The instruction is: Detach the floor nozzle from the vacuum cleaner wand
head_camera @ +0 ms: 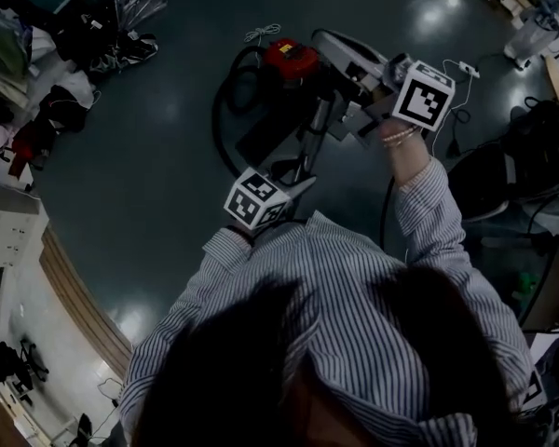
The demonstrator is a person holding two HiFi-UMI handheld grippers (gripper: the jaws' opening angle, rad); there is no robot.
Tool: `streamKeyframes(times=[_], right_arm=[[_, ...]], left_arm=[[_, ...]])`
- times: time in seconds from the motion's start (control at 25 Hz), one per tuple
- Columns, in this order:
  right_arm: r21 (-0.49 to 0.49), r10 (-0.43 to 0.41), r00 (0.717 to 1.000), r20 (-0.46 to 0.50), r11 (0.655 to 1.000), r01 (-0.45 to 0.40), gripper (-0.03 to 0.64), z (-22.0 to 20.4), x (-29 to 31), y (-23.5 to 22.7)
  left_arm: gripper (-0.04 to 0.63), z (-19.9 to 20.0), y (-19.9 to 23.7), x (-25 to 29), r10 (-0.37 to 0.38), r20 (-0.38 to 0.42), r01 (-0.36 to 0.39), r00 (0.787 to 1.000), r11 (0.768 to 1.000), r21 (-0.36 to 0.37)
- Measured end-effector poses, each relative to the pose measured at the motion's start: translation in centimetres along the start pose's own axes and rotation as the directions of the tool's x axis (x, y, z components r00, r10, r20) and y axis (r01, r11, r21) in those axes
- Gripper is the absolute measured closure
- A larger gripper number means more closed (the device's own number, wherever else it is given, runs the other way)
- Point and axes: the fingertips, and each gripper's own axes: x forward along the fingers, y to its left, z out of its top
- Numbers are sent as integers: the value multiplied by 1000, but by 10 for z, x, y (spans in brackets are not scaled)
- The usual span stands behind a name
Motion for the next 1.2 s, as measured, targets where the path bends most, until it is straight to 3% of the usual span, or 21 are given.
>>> streamKeyframes(times=[0.16, 0.32, 0.48, 0.68, 1.0, 1.2], right_arm=[[-28, -51, 999, -20, 998, 50, 617, 7, -18, -21], [4, -90, 995, -38, 996, 90, 617, -9, -25, -34], [97, -157, 980, -124, 981, 169, 617, -66, -35, -54], [179, -171, 971, -165, 963, 200, 615, -133, -46, -54], [209, -185, 960, -212, 951, 229, 615, -154, -52, -59], [241, -227, 938, -262, 926, 292, 615, -181, -65, -66]], left_arm=[[411, 5, 18, 1, 38, 10, -37, 999, 999, -35], [411, -9, 33, -12, 85, 7, -85, 996, 993, -83], [411, -54, 51, -30, 159, -45, -165, 986, 969, -182], [413, -72, 53, -36, 195, -58, -203, 979, 960, -193], [411, -75, 67, -49, 258, -47, -262, 965, 932, -249], [411, -93, 72, -63, 295, -71, -303, 953, 909, -288]])
